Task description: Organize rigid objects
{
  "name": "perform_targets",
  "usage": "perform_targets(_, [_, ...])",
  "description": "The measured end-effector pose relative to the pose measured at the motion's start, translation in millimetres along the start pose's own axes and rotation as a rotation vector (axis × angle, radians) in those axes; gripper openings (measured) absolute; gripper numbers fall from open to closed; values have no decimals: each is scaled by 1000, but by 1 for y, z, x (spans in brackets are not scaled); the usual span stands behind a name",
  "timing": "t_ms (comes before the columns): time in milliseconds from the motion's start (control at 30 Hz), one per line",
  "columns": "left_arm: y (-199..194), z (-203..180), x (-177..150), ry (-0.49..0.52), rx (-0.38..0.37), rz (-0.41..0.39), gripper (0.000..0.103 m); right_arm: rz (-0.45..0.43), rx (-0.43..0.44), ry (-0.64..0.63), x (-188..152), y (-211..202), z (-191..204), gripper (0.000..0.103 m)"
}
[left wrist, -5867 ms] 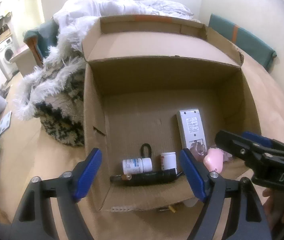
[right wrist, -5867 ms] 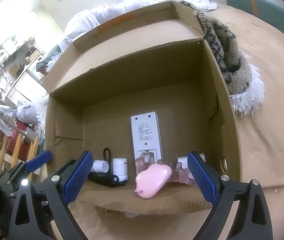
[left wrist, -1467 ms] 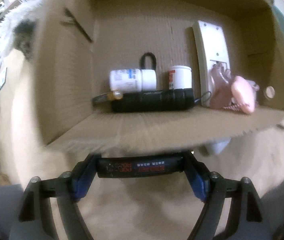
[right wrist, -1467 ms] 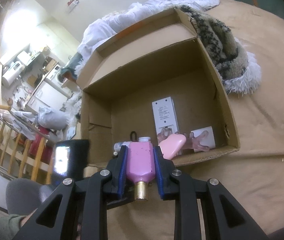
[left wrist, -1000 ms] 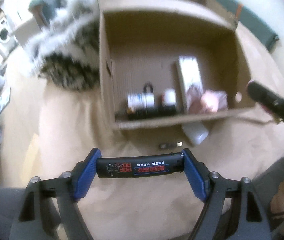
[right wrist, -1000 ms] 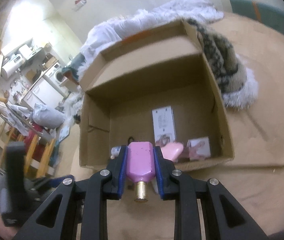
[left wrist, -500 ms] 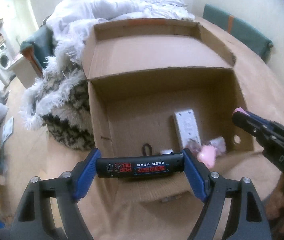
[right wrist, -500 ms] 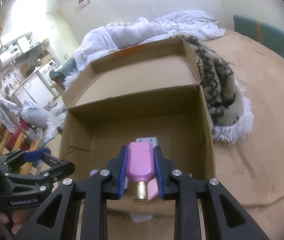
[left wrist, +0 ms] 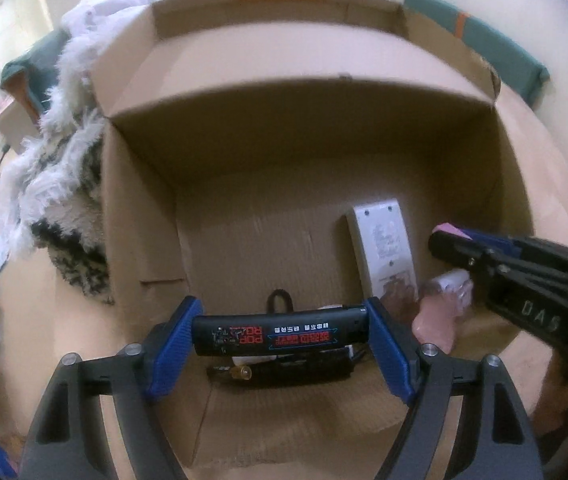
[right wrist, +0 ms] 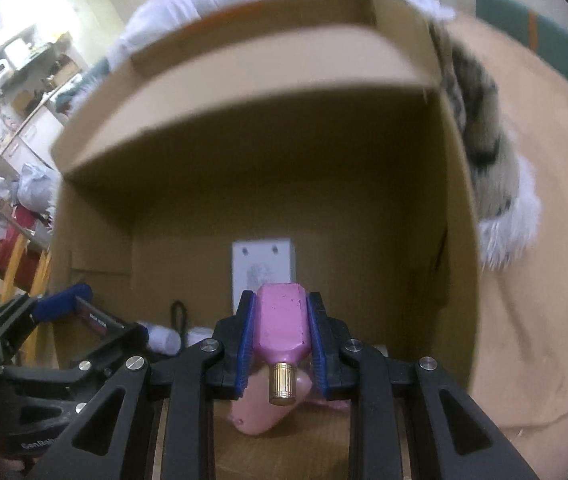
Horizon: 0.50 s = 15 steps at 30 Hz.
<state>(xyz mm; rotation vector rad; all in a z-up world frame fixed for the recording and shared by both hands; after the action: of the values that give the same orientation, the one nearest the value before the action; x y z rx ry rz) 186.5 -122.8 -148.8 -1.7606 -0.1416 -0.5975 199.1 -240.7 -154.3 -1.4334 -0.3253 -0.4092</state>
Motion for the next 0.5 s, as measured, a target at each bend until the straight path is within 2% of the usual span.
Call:
perform_targets(333, [5,-2,-2,1,17,15,80,50,19,53,-4,11,-9,27])
perform_targets(500, [4,-7,-6,-7,12,14,90,47,34,64,-1,12,-10,27])
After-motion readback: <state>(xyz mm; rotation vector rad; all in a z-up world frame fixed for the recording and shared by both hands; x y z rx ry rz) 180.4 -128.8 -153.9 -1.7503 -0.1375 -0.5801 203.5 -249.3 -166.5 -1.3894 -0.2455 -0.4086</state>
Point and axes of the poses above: each gripper's, at about its wrist camera, not at the fingertips, and y roughly the way its jaws point, z to its left, x to its top, the point moved 9 cm from there along y, roughly the way its jaws point, and after that the axes turned 9 degrees about -x, right-handed, at the moved point
